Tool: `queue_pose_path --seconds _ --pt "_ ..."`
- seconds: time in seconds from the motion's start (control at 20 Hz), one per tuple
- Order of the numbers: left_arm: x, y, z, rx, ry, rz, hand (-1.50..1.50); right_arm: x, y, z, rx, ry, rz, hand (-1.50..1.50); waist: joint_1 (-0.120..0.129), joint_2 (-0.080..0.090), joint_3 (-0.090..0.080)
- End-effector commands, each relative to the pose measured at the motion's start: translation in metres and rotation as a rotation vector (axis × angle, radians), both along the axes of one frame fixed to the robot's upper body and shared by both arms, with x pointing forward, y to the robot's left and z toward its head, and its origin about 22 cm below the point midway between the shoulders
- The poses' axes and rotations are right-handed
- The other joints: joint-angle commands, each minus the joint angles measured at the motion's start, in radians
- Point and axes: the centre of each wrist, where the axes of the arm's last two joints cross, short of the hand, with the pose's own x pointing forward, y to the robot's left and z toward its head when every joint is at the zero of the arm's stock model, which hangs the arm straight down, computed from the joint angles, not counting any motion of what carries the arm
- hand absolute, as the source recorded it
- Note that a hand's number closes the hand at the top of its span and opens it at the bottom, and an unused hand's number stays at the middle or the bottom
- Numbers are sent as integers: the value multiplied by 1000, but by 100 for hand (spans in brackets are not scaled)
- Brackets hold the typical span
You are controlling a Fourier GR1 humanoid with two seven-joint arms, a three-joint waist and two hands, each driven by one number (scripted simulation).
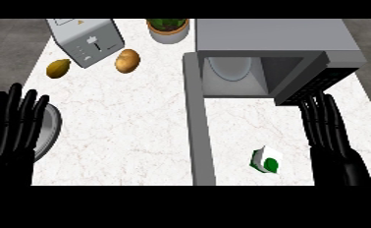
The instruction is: Pick up the milk, place it into the microwave and close the microwave
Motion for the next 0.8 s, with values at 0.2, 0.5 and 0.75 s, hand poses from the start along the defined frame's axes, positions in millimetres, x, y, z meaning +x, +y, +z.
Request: queue_pose_path --seconds 0.2,0.5,0.75 --pt "-9 5 -1 -9 -3 -8 -150 -5 -17 -67 2 78 -35 -150 -1 1 0" --pt "-45 -16 11 9 18 -28 -150 -13 -38 -99 -29 103 -88 -150 4 0 1" --pt "-29 -13 -1 -2 3 -7 -150 -31 -46 -121 -84 136 -92 -150 -2 0 0"
